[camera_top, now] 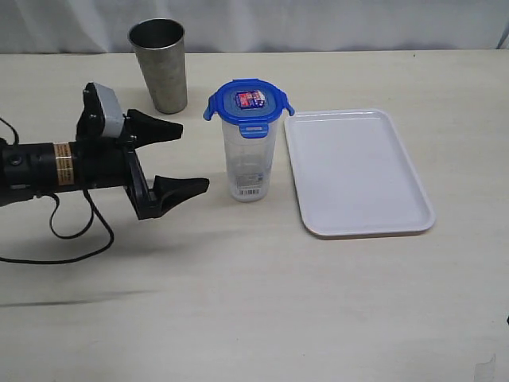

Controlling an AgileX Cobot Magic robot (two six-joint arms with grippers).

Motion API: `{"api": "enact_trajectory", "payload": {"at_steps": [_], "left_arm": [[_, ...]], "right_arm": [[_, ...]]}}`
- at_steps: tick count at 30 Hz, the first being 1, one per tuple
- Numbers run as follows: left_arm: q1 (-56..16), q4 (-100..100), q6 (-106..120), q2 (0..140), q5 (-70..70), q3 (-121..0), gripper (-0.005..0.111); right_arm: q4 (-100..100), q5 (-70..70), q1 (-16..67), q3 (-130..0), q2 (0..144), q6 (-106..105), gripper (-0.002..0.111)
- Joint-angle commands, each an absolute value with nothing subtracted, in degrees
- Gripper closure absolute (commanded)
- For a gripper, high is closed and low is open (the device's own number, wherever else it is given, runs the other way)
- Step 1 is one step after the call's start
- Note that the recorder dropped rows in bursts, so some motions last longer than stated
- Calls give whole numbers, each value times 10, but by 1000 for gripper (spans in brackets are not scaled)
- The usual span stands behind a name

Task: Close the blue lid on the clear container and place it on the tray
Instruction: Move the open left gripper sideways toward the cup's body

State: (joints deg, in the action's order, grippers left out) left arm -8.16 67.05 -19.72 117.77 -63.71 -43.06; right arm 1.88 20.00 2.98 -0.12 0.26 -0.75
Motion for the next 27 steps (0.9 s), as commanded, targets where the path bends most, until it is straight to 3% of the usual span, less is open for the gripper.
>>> {"api": "enact_trajectory", "payload": {"at_steps": [1,27], "left_arm": [[-113,662,-197,1213,-650,-472,4],[-171,573,-195,1265,-622,-534,4]], "right_arm": [[21,198,28,0,0,-7,104],[21,198,28,0,0,-7,104]]}}
